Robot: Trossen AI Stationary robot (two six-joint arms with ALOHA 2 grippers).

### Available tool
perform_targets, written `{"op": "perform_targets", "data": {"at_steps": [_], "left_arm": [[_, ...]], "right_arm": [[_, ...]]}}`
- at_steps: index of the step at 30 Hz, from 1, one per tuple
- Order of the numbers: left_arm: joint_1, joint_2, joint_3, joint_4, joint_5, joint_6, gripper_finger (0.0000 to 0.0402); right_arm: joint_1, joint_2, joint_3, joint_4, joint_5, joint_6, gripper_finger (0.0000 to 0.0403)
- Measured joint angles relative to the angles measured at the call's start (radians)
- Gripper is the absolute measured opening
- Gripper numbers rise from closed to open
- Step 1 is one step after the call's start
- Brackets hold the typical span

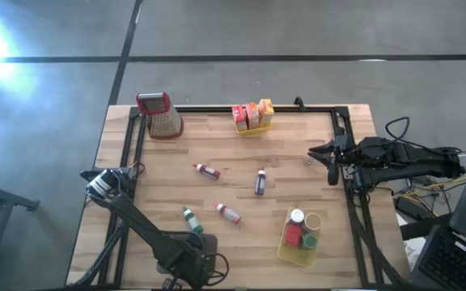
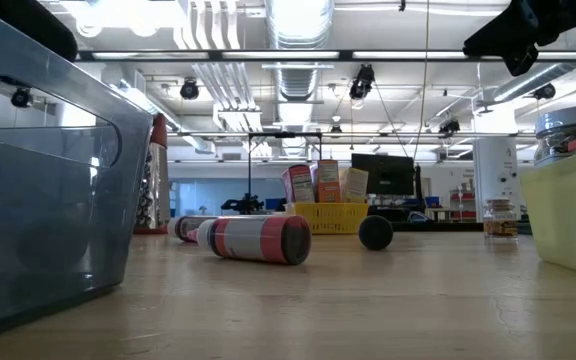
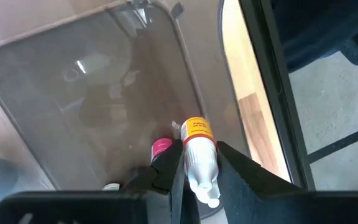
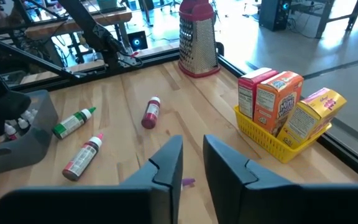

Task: Pick & Place Kitchen Items
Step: Put the orange food coloring bottle into the black bin

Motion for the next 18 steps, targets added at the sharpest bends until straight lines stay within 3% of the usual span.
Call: {"op": "perform_targets", "data": {"at_steps": [12,18], "left_arm": [[0.002,0.000,-0.027,0.029,0.000,0.002,0.0083],[0.002,0.000,-0.028,0.029,0.000,0.009,0.0083]], "right_arm": [[0.000,0.000,0.000,0.000,0.000,0.000,0.0033],[0.000,0.000,0.000,0.000,0.000,0.000,0.0040]]}}
